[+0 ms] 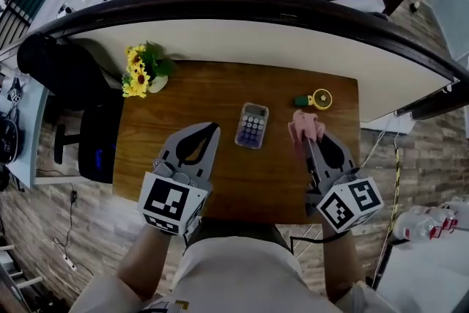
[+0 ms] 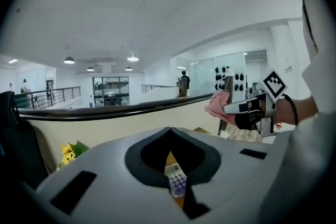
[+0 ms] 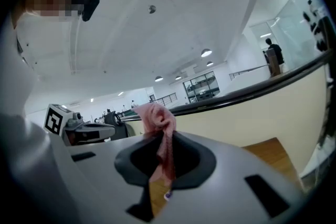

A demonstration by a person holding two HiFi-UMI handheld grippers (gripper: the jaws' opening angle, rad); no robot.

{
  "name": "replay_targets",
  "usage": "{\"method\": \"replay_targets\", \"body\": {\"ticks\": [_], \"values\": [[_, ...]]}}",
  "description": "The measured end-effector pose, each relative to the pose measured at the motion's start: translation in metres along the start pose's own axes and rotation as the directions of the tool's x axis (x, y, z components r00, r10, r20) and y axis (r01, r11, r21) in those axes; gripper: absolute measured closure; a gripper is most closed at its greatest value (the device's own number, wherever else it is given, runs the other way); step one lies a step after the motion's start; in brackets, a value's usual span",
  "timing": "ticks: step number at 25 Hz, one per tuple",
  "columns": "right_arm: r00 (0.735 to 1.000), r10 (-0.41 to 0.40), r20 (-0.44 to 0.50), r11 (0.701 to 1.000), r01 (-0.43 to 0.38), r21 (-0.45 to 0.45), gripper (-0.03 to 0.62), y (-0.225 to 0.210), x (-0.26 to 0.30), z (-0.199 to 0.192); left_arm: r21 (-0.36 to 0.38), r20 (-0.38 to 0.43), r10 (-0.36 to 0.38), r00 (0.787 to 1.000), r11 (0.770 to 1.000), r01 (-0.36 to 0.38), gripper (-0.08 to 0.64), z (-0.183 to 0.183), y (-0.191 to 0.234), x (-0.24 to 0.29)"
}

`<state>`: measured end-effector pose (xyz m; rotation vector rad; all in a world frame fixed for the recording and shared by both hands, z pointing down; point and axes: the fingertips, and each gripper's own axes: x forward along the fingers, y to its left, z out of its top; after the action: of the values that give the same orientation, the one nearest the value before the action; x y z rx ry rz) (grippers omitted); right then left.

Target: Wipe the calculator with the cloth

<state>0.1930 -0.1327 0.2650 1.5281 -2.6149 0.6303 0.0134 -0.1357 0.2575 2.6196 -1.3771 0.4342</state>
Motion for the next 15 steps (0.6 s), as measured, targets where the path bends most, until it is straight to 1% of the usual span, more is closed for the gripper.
{"method": "replay_targets", "body": {"ticks": [3, 6, 8, 11, 15], "values": [[1.000, -0.009, -0.028, 1.000, 0.008, -0.005, 0.552, -0.007, 0.023, -0.012, -0.016, -0.041, -0.027, 0.999, 1.000, 0.026, 0.557, -0.019, 0.005, 0.023], [0.998, -0.024, -0.055, 1.000, 0.024, 0.001, 0.552, -0.018, 0.049, -0.029, -0.039, -0.108, -0.050, 0.993, 0.998, 0.046, 0.557, -0.050, 0.010, 0.046], [0.997, -0.032, -0.077, 0.999, 0.033, 0.013, 0.552, -0.026, 0.066, -0.043, -0.040, -0.135, -0.072, 0.988, 0.997, 0.067, 0.557, -0.069, 0.011, 0.063], [0.993, -0.043, -0.109, 0.998, 0.048, 0.045, 0.551, -0.039, 0.090, -0.065, -0.060, -0.171, -0.117, 0.978, 0.992, 0.108, 0.557, -0.095, 0.009, 0.086], [0.985, -0.060, -0.161, 0.994, 0.074, 0.079, 0.551, -0.057, 0.119, -0.105, -0.113, -0.221, -0.168, 0.961, 0.983, 0.146, 0.557, -0.134, 0.010, 0.112]]}}
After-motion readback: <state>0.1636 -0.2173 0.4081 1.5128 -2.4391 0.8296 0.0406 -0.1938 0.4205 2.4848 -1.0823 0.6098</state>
